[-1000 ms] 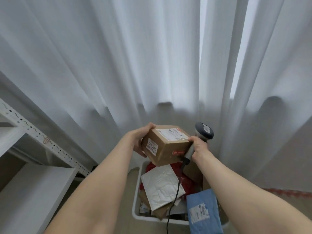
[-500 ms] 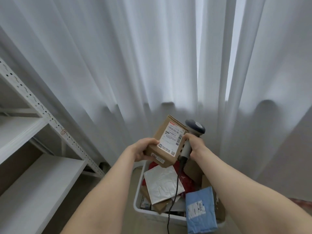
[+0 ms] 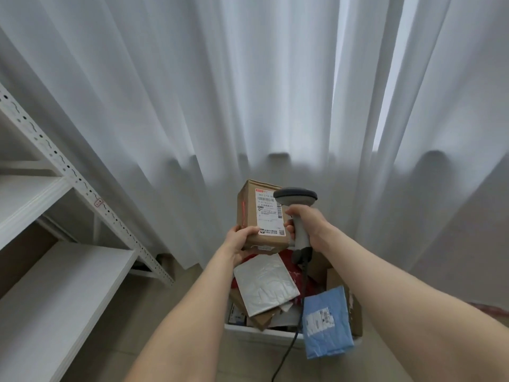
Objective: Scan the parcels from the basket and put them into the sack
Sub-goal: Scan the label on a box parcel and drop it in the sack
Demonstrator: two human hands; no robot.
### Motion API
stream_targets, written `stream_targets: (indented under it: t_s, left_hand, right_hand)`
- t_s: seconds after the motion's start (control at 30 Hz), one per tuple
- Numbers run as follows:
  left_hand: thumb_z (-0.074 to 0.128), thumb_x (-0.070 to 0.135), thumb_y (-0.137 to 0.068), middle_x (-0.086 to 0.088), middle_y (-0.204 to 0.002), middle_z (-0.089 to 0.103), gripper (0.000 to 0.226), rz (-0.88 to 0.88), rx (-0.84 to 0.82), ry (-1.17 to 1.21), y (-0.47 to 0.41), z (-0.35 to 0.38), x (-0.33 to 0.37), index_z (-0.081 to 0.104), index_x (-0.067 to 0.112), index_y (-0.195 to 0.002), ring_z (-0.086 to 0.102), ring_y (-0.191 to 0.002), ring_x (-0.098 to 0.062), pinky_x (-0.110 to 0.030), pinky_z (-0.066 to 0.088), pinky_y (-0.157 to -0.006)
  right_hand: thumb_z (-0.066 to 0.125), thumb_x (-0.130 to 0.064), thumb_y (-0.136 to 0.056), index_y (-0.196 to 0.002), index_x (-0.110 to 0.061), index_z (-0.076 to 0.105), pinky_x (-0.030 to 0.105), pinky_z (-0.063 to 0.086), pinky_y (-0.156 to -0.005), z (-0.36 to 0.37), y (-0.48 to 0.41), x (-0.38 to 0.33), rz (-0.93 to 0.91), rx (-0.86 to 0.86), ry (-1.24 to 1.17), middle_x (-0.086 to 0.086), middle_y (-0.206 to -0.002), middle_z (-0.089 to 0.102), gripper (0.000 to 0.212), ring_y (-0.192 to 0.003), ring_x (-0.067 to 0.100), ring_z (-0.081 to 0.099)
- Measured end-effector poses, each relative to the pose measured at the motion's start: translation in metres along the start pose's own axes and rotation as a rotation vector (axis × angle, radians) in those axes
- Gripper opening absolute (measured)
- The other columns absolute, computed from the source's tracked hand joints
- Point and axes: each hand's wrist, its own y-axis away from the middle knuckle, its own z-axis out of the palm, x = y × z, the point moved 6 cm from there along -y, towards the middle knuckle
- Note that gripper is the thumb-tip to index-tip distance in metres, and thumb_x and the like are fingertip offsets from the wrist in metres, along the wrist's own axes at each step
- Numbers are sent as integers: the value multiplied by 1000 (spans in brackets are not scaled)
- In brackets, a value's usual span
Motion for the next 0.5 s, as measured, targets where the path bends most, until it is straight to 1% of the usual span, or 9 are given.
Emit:
stream_targets:
  t_s: [0.07,0.13,0.33,0.5]
  left_hand:
    - [68,9,-84,-15,-115,63,50,-11,-19,6,0,-3,-3,47,9,-130,63,-97,-26,-37,57,-61]
    - [68,8,-85,-14,-113,64,47,-27,-34,17,1,-7,-7,48,10,-128,63,-95,-26,-37,57,-61]
    - [66,8,-86,-17,-120,60,45,-31,-55,35,4,-22,-8,50,8,-128,61,-92,-25,-37,55,-57]
    - [66,9,-85,-15,-115,62,46,-34,-60,60,5,-37,-6,50,9,-128,62,-93,-25,-35,55,-53]
  right_hand:
    - [58,-11,-88,-105,-1,60,22,46,-44,8,6,-2,7,-10,11,7,-60,59,20,-45,13,52]
    - [58,-11,-88,-105,0,60,23,46,-44,13,11,-4,10,-14,45,6,-61,59,21,-46,13,52]
    - [57,-10,-87,-89,-5,57,21,45,-44,23,26,-11,-14,-11,153,5,-57,57,5,-44,12,51]
    - [54,-8,-87,-87,-6,55,21,44,-42,36,33,-14,-37,-36,195,5,-55,56,3,-41,12,49]
